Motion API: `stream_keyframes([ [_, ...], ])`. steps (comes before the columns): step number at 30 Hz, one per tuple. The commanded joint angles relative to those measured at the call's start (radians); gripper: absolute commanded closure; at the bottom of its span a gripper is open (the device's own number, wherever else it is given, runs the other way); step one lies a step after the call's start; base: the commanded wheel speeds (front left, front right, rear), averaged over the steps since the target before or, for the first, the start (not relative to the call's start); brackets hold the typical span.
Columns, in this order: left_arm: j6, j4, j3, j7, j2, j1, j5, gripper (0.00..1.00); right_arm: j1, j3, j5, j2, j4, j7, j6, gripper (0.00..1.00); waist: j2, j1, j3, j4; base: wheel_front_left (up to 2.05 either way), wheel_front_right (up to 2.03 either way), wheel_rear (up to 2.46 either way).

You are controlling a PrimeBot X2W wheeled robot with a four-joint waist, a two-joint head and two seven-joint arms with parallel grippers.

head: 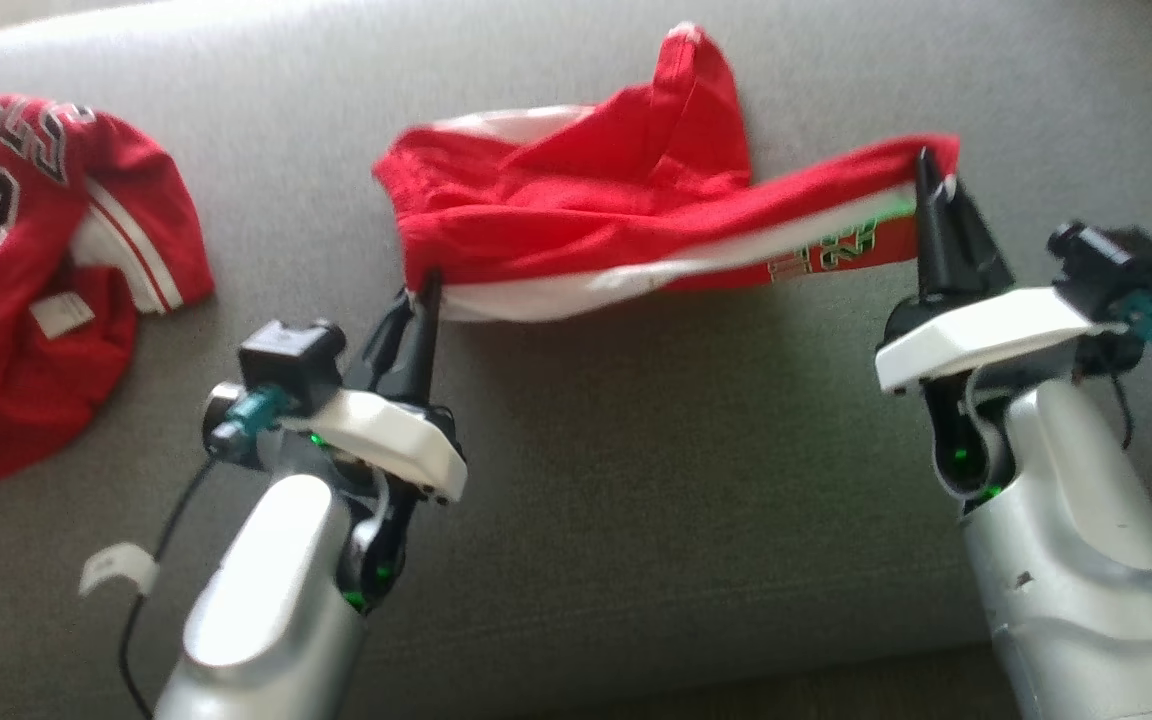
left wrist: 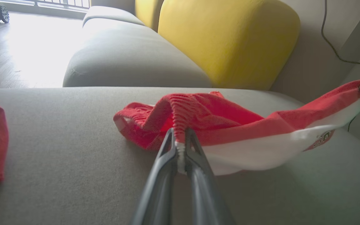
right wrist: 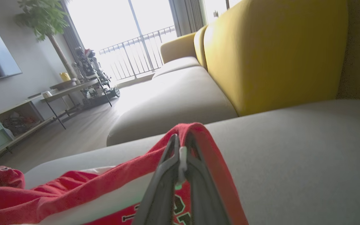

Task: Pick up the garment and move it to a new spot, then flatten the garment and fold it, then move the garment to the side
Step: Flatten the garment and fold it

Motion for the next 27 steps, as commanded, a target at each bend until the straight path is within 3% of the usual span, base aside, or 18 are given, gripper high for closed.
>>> stream_keyframes([
  [1, -0.006, -0.057, 0.038, 0.012, 0.025, -0.023, -0.013, 1.00, -0.003, 0.016, -0.019, 0.011, -0.074, -0.002, 0.000, 1.00, 0.0000, 0.0000, -0.052, -0.007, 0.00, 0.00, 0.00],
  [9, -0.020, -0.230, 0.069, 0.204, 0.089, -0.022, -0.090, 1.00, 0.028, 0.001, -0.083, 0.011, -0.317, -0.002, 0.000, 1.00, 0.0000, 0.0000, -0.177, -0.008, 0.00, 0.00, 0.00],
  [17, -0.002, -0.491, 0.124, 0.408, 0.089, 0.013, -0.260, 1.00, 0.085, -0.017, -0.130, 0.011, -0.548, 0.018, 0.000, 1.00, 0.0000, 0.0000, -0.226, 0.003, 0.00, 0.00, 0.00],
  [20, 0.021, -0.564, 0.151, 0.492, 0.095, -0.004, -0.320, 1.00, 0.091, -0.038, -0.136, 0.011, -0.606, 0.056, 0.000, 1.00, 0.0000, 0.0000, -0.223, 0.009, 0.00, 0.00, 0.00],
  [23, 0.036, -0.592, 0.154, 0.581, 0.138, -0.060, -0.316, 1.00, 0.060, -0.030, -0.158, 0.011, -0.630, 0.094, 0.000, 1.00, 0.0000, 0.0000, -0.191, 0.009, 0.00, 0.00, 0.00],
  [27, 0.055, -0.542, 0.153, 0.718, 0.158, -0.241, -0.338, 1.00, -0.101, -0.010, -0.176, 0.011, -0.581, 0.134, 0.000, 1.00, 0.0000, 0.0000, -0.068, -0.004, 0.00, 0.00, 0.00],
])
